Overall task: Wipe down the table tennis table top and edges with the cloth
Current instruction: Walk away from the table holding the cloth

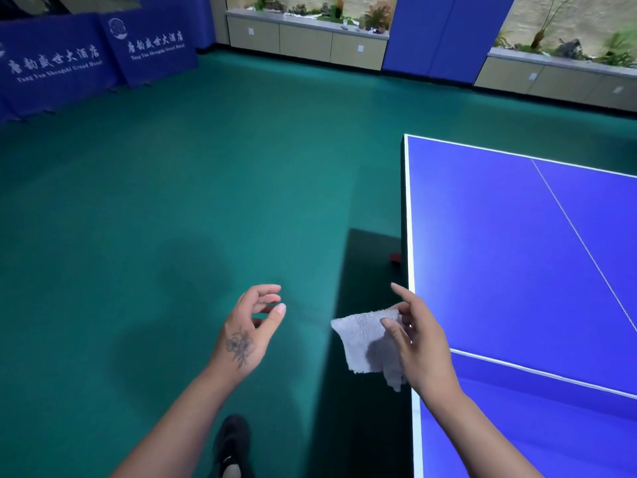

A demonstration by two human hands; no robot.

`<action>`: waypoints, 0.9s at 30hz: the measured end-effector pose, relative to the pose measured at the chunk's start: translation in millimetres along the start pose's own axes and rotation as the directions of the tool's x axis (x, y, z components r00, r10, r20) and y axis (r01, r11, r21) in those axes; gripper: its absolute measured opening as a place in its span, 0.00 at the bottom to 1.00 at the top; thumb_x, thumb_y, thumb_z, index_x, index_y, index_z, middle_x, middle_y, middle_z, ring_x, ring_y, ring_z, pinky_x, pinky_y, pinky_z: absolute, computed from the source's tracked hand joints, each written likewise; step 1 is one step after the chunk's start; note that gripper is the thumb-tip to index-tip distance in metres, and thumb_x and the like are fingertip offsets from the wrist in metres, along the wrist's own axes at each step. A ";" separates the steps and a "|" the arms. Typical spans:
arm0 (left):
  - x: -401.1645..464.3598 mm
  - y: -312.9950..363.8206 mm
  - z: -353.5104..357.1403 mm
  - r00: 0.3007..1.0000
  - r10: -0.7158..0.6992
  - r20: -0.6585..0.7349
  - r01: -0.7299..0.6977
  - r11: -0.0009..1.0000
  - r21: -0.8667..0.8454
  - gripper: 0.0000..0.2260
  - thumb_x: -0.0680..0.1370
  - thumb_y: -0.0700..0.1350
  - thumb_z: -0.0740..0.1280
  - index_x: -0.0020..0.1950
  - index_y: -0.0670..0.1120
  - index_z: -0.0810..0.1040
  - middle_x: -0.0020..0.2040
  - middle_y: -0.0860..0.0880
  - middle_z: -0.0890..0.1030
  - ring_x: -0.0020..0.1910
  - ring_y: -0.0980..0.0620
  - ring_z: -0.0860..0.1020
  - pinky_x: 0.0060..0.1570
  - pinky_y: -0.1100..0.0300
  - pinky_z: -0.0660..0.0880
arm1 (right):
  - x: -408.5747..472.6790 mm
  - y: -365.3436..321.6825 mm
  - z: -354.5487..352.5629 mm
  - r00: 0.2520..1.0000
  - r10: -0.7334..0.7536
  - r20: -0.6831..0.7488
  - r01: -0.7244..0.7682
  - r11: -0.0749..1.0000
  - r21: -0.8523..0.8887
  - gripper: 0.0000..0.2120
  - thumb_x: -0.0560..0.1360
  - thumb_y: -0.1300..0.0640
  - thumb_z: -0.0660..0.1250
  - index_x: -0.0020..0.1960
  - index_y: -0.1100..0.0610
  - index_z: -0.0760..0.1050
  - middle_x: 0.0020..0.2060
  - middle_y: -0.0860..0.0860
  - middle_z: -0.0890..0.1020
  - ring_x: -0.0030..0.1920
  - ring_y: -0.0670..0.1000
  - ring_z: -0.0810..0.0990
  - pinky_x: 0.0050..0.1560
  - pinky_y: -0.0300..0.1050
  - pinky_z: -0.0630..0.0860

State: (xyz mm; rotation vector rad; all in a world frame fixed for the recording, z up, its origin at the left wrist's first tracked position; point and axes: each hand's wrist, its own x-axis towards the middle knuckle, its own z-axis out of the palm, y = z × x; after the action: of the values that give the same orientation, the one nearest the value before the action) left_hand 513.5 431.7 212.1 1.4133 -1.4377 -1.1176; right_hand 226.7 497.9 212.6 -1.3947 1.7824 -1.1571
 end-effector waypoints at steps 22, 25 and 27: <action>382.7 -39.8 -65.4 0.953 0.003 0.302 -0.024 0.998 0.066 0.08 0.82 0.44 0.73 0.61 0.53 0.83 0.58 0.54 0.85 0.55 0.62 0.81 0.52 0.76 0.71 | 265.6 -46.9 129.7 0.953 0.113 -0.282 -0.151 0.982 -0.118 0.06 0.82 0.55 0.72 0.49 0.44 0.80 0.47 0.46 0.83 0.49 0.50 0.82 0.47 0.49 0.78; 438.2 -39.7 -48.4 0.941 0.004 0.340 -0.041 0.994 0.104 0.09 0.82 0.47 0.73 0.61 0.54 0.82 0.59 0.54 0.85 0.56 0.62 0.81 0.51 0.76 0.71 | 322.2 -35.7 137.2 0.938 0.131 -0.321 -0.159 0.985 -0.062 0.07 0.82 0.55 0.73 0.50 0.43 0.80 0.46 0.44 0.83 0.47 0.51 0.83 0.47 0.50 0.79; 477.9 -37.6 -35.9 0.945 -0.004 0.326 -0.038 0.992 0.121 0.09 0.83 0.45 0.72 0.62 0.53 0.82 0.59 0.55 0.84 0.56 0.63 0.81 0.51 0.77 0.71 | 364.0 -25.7 140.7 0.935 0.131 -0.329 -0.153 0.987 -0.041 0.07 0.82 0.56 0.73 0.50 0.43 0.81 0.47 0.44 0.83 0.47 0.50 0.83 0.47 0.49 0.79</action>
State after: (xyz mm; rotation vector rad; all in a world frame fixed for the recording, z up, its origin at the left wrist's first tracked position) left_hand 538.2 -46.5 169.9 1.3414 -1.7767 -1.3159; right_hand 257.6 108.4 194.5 -1.1360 2.1302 -1.3190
